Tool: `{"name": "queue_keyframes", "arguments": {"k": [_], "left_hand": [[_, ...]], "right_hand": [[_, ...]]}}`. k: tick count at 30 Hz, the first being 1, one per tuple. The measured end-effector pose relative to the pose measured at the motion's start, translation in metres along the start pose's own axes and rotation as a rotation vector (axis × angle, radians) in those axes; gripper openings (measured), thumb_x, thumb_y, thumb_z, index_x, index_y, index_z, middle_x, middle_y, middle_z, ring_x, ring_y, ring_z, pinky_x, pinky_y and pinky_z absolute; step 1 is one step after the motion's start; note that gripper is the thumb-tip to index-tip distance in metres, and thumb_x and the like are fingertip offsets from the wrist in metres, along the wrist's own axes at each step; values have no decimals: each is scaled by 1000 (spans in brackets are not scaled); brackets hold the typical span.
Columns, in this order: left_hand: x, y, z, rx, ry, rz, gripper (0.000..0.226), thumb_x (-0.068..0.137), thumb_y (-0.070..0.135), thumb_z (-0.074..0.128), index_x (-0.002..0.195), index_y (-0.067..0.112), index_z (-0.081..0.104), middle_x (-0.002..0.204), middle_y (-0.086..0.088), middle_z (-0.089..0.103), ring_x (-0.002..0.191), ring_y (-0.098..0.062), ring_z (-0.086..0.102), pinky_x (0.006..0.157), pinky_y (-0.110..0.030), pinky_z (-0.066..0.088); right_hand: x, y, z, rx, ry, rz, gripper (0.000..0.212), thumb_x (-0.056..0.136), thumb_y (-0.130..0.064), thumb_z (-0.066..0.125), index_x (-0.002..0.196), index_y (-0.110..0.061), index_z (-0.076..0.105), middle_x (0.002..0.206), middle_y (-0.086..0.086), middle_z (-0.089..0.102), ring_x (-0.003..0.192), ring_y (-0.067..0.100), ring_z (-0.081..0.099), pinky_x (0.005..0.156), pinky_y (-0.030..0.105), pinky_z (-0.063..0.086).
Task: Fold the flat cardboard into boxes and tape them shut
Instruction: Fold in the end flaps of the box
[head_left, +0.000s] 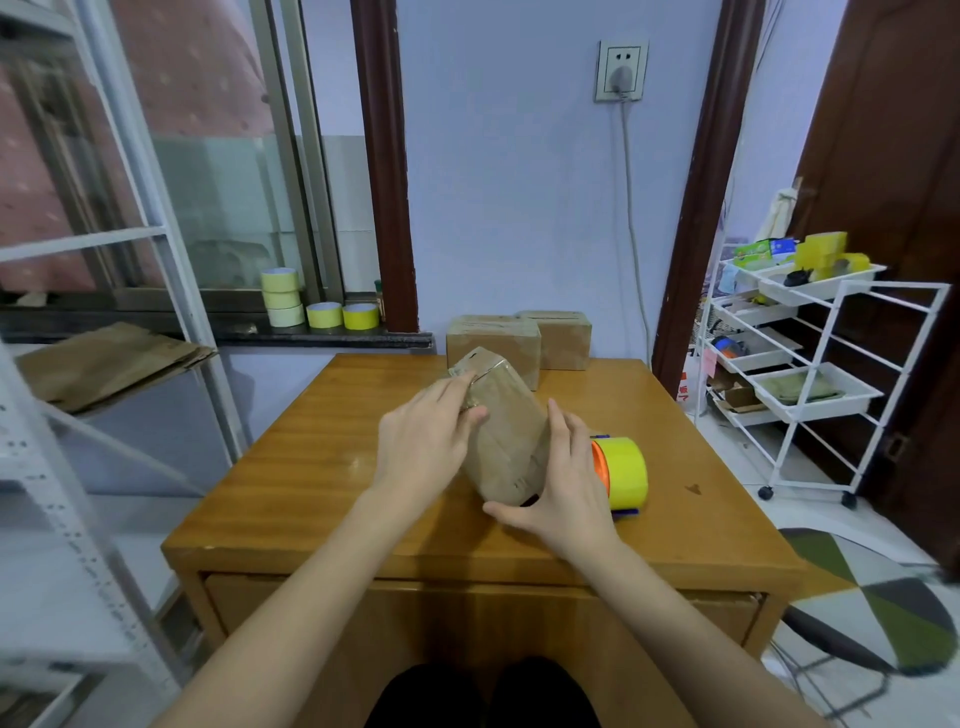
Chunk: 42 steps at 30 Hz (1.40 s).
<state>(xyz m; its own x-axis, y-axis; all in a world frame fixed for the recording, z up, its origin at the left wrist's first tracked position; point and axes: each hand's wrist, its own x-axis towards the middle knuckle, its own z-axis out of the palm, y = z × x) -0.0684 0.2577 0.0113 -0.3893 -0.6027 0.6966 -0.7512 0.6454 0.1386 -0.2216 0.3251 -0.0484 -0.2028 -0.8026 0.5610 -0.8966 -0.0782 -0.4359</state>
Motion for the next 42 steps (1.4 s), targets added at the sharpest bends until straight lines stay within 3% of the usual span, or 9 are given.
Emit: {"name": "queue_keyframes", "arguments": {"k": [3,6,10,15,18,23,26,32,42], "left_hand": [[-2,0,-10,-68,1,40,72,95,44,47,153,18,12,143,-1,48,124,-18,51,89,-32,47],[-3,-1,-15,76,-19,385,88,84,42,52,152,12,5,158,-11,18,146,-22,18,118,-43,19],[-4,8,-11,267,-196,610,106,64,38,74,149,4,23,156,-14,20,146,-26,16,118,-44,9],[-7,12,-3,448,-300,595,117,77,38,71,149,4,-15,156,-10,-19,146,-23,-16,113,-40,-20],[-8,17,-3,438,-251,562,121,71,38,76,150,2,-9,159,-16,0,148,-28,0,116,-41,-11],[0,-3,-10,184,-195,454,131,47,59,82,149,12,14,126,-18,54,115,-31,55,93,-42,49],[3,-25,-29,33,-220,244,127,58,63,76,150,27,-4,138,-7,40,122,-19,41,84,-30,44],[-13,-78,-39,-594,-310,-128,123,44,58,86,142,55,12,141,16,35,130,-8,37,106,-39,37],[-39,-105,9,-906,-543,-331,127,38,60,90,144,44,21,146,1,40,129,-10,45,109,-35,39]], "right_hand": [[5,-1,-6,-7,1,-38,129,55,-56,80,152,-13,7,140,8,32,128,24,35,91,31,44],[11,-1,-7,-5,17,-69,128,51,-56,73,152,-11,9,135,9,37,120,26,41,89,34,46],[17,-5,-14,-20,-29,-146,126,51,-48,79,151,-7,15,134,8,38,118,22,39,94,28,39],[13,-3,-13,-60,-6,-220,113,49,-47,76,141,1,31,128,12,45,112,27,45,93,38,48],[12,3,-15,-7,1,-251,112,54,-54,67,145,-9,21,135,9,37,121,25,42,98,38,46],[20,6,-30,122,-27,-334,114,62,-51,74,150,-28,6,154,0,14,145,19,19,108,43,39],[29,17,-47,139,-76,-291,121,62,-66,72,152,-29,1,158,-7,10,147,11,11,116,38,24],[45,27,-56,66,-192,-257,120,59,-75,68,148,-38,-3,156,-17,6,148,10,3,119,39,16],[60,10,-30,-246,-368,-277,94,73,-82,21,147,-27,34,153,-9,29,140,11,23,111,33,23]]}}
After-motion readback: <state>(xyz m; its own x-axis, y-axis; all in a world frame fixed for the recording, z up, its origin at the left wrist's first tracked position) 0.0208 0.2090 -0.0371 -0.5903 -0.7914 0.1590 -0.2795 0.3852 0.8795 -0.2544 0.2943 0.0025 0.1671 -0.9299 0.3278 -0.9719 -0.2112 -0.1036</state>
